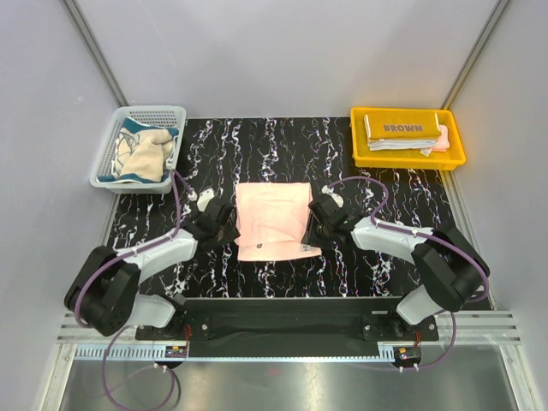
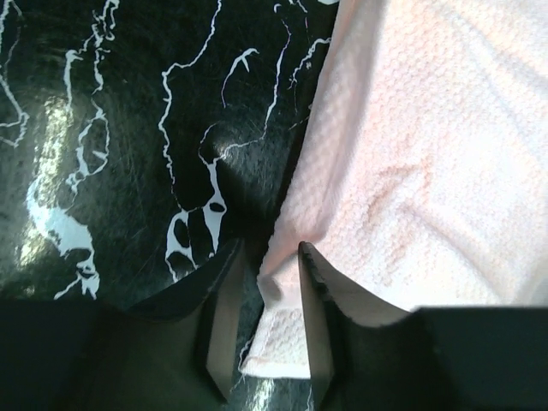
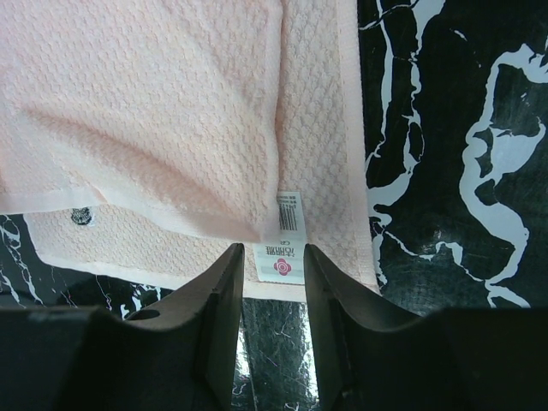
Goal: Fold and stack the towels
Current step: Fold the towel
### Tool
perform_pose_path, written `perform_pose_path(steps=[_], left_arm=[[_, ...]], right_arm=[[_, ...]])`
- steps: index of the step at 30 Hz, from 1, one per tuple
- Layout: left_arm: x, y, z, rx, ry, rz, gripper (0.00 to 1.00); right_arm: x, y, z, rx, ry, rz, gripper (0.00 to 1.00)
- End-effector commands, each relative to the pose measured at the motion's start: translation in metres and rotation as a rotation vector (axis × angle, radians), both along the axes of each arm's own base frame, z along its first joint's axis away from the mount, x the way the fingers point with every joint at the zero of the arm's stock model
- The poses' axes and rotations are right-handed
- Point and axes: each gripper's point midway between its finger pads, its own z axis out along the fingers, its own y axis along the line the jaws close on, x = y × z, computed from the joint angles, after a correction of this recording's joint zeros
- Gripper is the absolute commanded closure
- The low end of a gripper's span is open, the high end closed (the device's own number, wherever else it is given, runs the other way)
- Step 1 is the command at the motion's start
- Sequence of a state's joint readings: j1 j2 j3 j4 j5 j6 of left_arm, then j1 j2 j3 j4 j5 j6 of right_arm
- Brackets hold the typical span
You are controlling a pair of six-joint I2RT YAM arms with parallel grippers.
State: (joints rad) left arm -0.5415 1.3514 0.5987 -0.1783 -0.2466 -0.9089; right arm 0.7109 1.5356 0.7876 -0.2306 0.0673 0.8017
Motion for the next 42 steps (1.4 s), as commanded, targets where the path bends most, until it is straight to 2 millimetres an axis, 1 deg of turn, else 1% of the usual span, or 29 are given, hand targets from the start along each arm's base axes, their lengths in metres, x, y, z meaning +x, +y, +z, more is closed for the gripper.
perform_pose_path(steps=[1,2,5,13,17,21,23,24,26,27,30,37,42], left_arm=[[0.001,0.003,0.016,-0.012,-0.047,0.007,0.62],[0.0,0.004,0.019,-0.014,-0.049,0.007,0.62],[-0.003,0.004,0.016,-0.012,-0.04,0.007,0.62],[-0.016,0.015,-0.004,0.029,0.016,0.016,0.61],[-0.015,0.011,-0.009,0.022,0.025,0.005,0.58],[-0.014,0.006,-0.014,0.007,0.035,-0.004,0.59],[-0.013,0.005,-0.014,0.001,0.031,-0.003,0.64],[-0.013,0.005,-0.013,-0.001,0.027,-0.001,0.68],[-0.013,0.005,-0.014,-0.002,0.028,0.0,0.71],[-0.014,0.005,-0.014,-0.002,0.03,-0.003,0.75],[-0.015,0.006,-0.016,0.001,0.034,-0.004,0.79],[-0.017,0.005,-0.019,-0.006,0.038,-0.01,0.93],[-0.017,0.003,-0.019,-0.013,0.038,-0.02,0.99]], right_arm=[[0.009,0.006,0.013,0.018,-0.04,-0.013,0.59],[0.008,0.007,0.013,0.02,-0.04,-0.013,0.6],[0.009,0.007,0.013,0.025,-0.045,-0.019,0.6],[0.011,0.011,0.012,0.025,-0.042,-0.004,0.6],[0.011,0.012,0.007,0.024,-0.031,-0.001,0.6],[0.012,0.013,0.007,0.024,-0.033,0.001,0.61],[0.014,0.014,0.009,0.027,-0.038,-0.004,0.61],[0.014,0.015,0.01,0.028,-0.04,-0.002,0.61],[0.016,0.015,0.012,0.027,-0.044,-0.002,0.61],[0.016,0.016,0.012,0.027,-0.042,-0.001,0.61],[0.018,0.017,0.013,0.031,-0.047,-0.008,0.61],[0.017,0.022,0.003,0.024,-0.021,0.002,0.61],[0.015,0.022,-0.002,0.023,-0.007,-0.004,0.61]])
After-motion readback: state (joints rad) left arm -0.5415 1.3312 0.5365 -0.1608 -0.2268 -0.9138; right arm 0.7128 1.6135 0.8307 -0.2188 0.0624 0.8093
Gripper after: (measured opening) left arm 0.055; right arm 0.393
